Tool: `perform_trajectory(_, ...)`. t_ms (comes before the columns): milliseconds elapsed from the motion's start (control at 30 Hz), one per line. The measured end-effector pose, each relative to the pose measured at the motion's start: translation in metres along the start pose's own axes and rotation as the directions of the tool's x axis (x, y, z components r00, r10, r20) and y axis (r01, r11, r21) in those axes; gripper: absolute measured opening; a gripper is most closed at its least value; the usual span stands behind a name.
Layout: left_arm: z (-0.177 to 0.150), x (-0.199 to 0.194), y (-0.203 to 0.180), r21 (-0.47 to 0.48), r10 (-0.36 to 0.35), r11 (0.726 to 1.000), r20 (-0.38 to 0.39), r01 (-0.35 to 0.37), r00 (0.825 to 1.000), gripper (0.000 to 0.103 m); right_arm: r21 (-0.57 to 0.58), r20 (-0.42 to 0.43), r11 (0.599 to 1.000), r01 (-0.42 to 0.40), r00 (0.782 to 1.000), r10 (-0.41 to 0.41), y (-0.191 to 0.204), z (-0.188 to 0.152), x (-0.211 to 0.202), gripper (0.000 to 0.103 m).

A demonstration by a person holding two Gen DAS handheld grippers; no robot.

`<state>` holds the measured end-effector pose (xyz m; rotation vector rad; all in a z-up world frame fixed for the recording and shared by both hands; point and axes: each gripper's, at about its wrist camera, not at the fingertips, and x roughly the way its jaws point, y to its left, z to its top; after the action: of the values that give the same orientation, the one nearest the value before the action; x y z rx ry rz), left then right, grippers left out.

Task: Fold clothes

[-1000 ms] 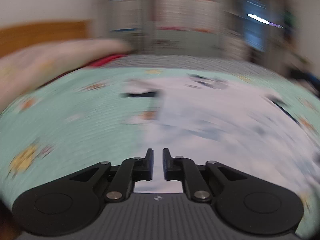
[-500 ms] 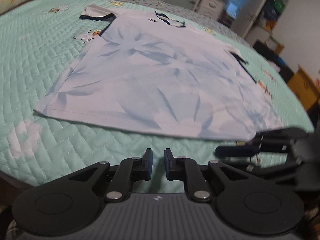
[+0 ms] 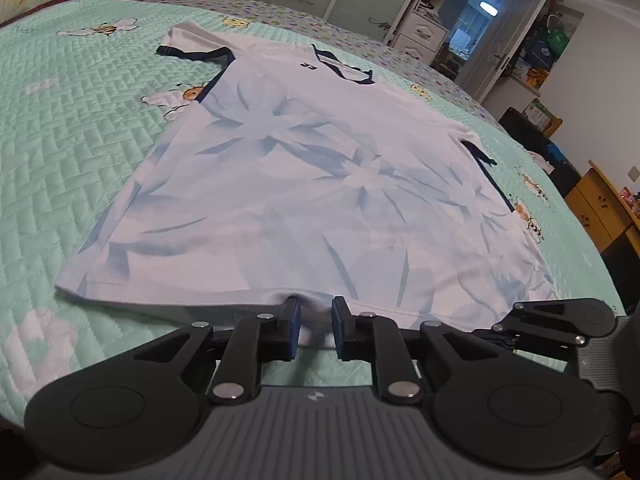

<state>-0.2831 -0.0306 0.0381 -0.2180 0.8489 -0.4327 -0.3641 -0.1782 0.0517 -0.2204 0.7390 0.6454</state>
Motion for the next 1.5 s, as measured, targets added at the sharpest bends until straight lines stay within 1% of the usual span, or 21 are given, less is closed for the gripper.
perform_trajectory(167, 0.005, 0.009, -0.003, 0.069, 0.009, 0.998, -0.022, -0.007, 1.000, 0.019, -0.026, -0.007, 0.999, 0.020, 1.000, -0.020, -0.002, 0.002, 0.007, 0.037)
perform_trajectory(233, 0.003, 0.011, -0.005, 0.151, -0.002, 0.988, -0.045, 0.009, 0.999, 0.020, -0.087, -0.026, 0.996, 0.035, 0.999, -0.038, 0.002, 0.002, 0.011, 0.038)
perform_trajectory(300, -0.001, 0.010, -0.007, 0.267, 0.004, 0.964, -0.062, 0.013, 0.998, 0.020, -0.169, -0.037, 0.984, 0.053, 0.997, -0.060, 0.005, 0.000, 0.014, 0.041)
perform_trajectory(367, -0.006, 0.009, -0.013, 0.412, 0.012, 0.911, -0.086, 0.024, 0.996, 0.021, -0.248, -0.045, 0.966, 0.069, 0.996, -0.082, 0.008, -0.001, 0.016, 0.042)
perform_trajectory(467, -0.015, 0.007, -0.026, 0.594, 0.015, 0.802, -0.122, 0.061, 0.992, 0.024, -0.342, -0.054, 0.936, 0.087, 0.992, -0.112, 0.013, 0.000, 0.019, 0.042)
perform_trajectory(567, -0.022, 0.006, -0.038, 0.686, -0.010, 0.717, -0.173, 0.128, 0.985, 0.025, -0.391, -0.057, 0.914, 0.111, 0.988, -0.144, 0.016, 0.002, 0.024, 0.041)
perform_trajectory(600, -0.025, 0.007, -0.043, 0.716, -0.003, 0.686, -0.173, 0.128, 0.985, 0.025, -0.407, -0.057, 0.906, 0.118, 0.986, -0.154, 0.017, 0.002, 0.025, 0.041)
perform_trajectory(700, -0.035, 0.013, -0.055, 0.816, 0.038, 0.573, -0.127, 0.083, 0.991, 0.033, -0.455, -0.057, 0.880, 0.140, 0.981, -0.186, 0.021, 0.004, 0.030, 0.025)
perform_trajectory(733, -0.036, 0.015, -0.057, 0.831, 0.049, 0.552, -0.105, 0.060, 0.993, 0.036, -0.470, -0.056, 0.870, 0.147, 0.979, -0.196, 0.022, 0.004, 0.031, 0.021)
perform_trajectory(867, -0.033, 0.021, -0.061, 0.846, 0.057, 0.532, -0.089, 0.045, 0.994, 0.038, -0.481, -0.048, 0.860, 0.171, 0.974, -0.220, 0.023, 0.005, 0.033, 0.006)
perform_trajectory(933, -0.034, 0.021, -0.062, 0.858, 0.056, 0.511, -0.084, 0.044, 0.995, 0.038, -0.458, -0.046, 0.873, 0.165, 0.977, -0.209, 0.020, 0.006, 0.031, 0.005)
perform_trajectory(1033, -0.031, 0.024, -0.062, 0.862, 0.060, 0.506, -0.083, 0.041, 0.995, 0.036, -0.398, -0.053, 0.907, 0.139, 0.983, -0.174, 0.012, 0.010, 0.027, 0.004)
perform_trajectory(1067, -0.030, 0.026, -0.063, 0.864, 0.068, 0.502, -0.081, 0.037, 0.994, 0.023, -0.380, -0.055, 0.916, 0.131, 0.985, -0.164, 0.010, 0.010, 0.026, 0.003)
perform_trajectory(1100, -0.028, 0.028, -0.063, 0.867, 0.076, 0.498, -0.080, 0.032, 0.994, 0.004, -0.370, -0.057, 0.921, 0.125, 0.986, -0.156, 0.008, 0.011, 0.026, 0.002)
perform_trajectory(1133, -0.026, 0.030, -0.064, 0.869, 0.084, 0.494, -0.078, 0.027, 0.993, 0.001, -0.364, -0.060, 0.924, 0.118, 0.987, -0.149, 0.007, 0.010, 0.026, 0.002)
perform_trajectory(1167, -0.025, 0.031, -0.064, 0.872, 0.092, 0.490, -0.077, 0.022, 0.993, 0.001, -0.361, -0.061, 0.926, 0.112, 0.988, -0.143, 0.006, 0.010, 0.026, 0.001)
perform_trajectory(1200, -0.022, 0.031, -0.064, 0.867, 0.086, 0.495, -0.104, 0.048, 0.991, 0.000, -0.356, -0.067, 0.929, 0.104, 0.989, -0.136, 0.005, 0.010, 0.026, 0.000)
perform_trajectory(1300, -0.025, 0.016, -0.066, 0.866, 0.056, 0.480, -0.190, 0.140, 0.980, 0.000, -0.352, -0.100, 0.934, 0.058, 0.990, -0.099, 0.009, 0.010, 0.023, 0.000)
perform_trajectory(1400, -0.034, 0.007, -0.060, 0.882, 0.053, 0.436, -0.223, 0.178, 0.973, 0.000, -0.378, -0.117, 0.926, 0.003, 0.992, -0.051, 0.020, 0.003, 0.011, 0.000)
perform_trajectory(1467, -0.029, 0.012, -0.060, 0.868, 0.064, 0.467, -0.223, 0.169, 0.973, 0.000, -0.371, -0.122, 0.929, -0.006, 0.992, -0.043, 0.017, 0.004, 0.013, 0.000)
perform_trajectory(1500, -0.029, 0.014, -0.061, 0.869, 0.071, 0.467, -0.219, 0.162, 0.973, 0.000, -0.363, -0.123, 0.932, -0.003, 0.991, -0.044, 0.016, 0.006, 0.014, 0.000)
